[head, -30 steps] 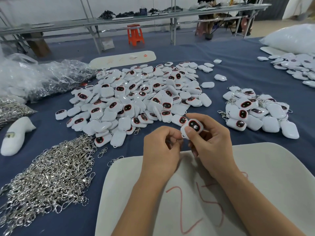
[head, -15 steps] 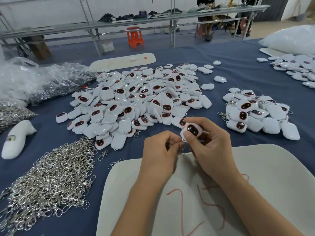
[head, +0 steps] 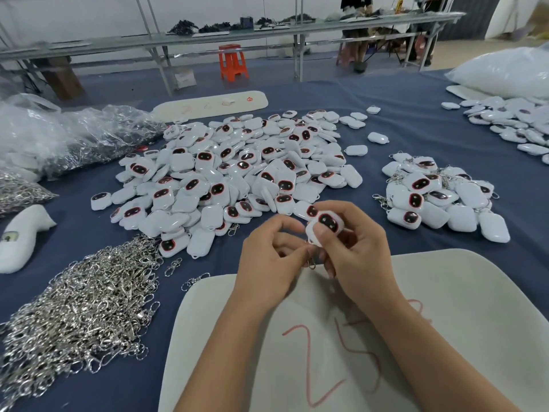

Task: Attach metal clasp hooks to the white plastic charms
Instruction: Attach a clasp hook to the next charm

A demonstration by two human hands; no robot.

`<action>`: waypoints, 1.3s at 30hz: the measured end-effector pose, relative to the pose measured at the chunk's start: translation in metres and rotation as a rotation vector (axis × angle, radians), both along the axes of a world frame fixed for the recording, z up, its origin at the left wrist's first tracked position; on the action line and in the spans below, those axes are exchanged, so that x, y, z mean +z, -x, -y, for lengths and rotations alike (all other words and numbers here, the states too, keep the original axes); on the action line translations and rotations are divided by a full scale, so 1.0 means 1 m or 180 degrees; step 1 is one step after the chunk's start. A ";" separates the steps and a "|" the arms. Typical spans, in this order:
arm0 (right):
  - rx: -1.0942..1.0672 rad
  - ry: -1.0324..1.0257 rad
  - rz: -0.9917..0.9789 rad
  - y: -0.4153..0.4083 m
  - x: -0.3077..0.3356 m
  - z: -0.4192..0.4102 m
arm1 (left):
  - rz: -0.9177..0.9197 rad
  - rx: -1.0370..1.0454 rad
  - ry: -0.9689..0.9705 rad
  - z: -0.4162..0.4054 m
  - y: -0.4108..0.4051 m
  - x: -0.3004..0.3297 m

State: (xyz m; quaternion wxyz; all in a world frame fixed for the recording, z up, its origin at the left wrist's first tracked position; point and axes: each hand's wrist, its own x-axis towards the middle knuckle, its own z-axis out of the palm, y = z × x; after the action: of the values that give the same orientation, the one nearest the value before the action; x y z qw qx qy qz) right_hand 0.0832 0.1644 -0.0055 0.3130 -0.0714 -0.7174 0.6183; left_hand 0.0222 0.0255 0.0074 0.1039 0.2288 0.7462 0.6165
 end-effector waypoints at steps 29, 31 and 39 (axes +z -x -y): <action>0.0055 0.0824 -0.0080 0.002 0.006 0.006 | -0.0898 0.0894 0.0165 -0.013 -0.007 -0.005; 0.0194 0.1371 -0.0095 0.002 0.008 0.002 | -0.0621 0.0693 -0.0179 -0.012 -0.005 -0.003; 0.0327 0.1722 -0.0034 0.002 0.008 0.004 | -0.0815 0.0667 -0.0045 -0.011 -0.006 -0.005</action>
State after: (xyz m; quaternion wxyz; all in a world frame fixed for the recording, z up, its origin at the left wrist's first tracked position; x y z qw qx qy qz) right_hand 0.0810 0.1600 0.0024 0.2546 -0.1126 -0.5272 0.8028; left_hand 0.0286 0.0368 0.0026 -0.0585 0.2270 0.7688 0.5950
